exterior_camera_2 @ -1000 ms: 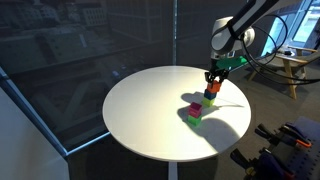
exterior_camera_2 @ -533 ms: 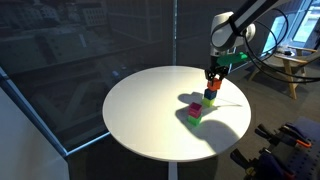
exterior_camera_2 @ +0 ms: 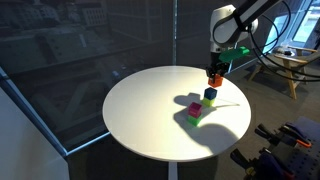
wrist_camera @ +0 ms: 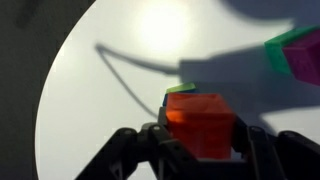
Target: Place the orange block on the table
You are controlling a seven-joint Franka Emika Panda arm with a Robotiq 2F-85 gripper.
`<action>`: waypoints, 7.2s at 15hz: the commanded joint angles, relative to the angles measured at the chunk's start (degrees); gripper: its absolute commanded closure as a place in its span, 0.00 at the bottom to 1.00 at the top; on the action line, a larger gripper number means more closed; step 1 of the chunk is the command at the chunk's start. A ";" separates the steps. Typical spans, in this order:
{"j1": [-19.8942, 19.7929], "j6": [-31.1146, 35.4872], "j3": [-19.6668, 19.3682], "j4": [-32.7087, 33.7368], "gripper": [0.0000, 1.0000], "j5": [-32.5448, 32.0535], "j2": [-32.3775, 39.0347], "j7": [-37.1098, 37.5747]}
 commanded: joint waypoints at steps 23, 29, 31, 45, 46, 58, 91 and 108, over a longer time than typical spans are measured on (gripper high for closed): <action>0.99 8.32 1.19 -11.81 0.69 -6.22 -0.23 -1.98; 1.26 13.19 0.99 -13.11 0.69 -5.90 2.06 -2.10; 1.11 14.76 1.18 -13.44 0.69 -5.18 2.79 -2.59; 3.34 17.74 2.74 -11.85 0.69 -3.84 6.61 -2.74; 3.55 17.74 2.72 -11.75 0.69 -3.88 6.76 -2.74; 4.08 15.56 1.60 -10.42 0.00 -4.26 7.41 -2.12; 0.30 -2.08 5.71 -17.19 0.00 3.22 -21.39 -15.89; 3.25 -7.67 10.43 -18.25 0.00 4.01 -27.48 -4.78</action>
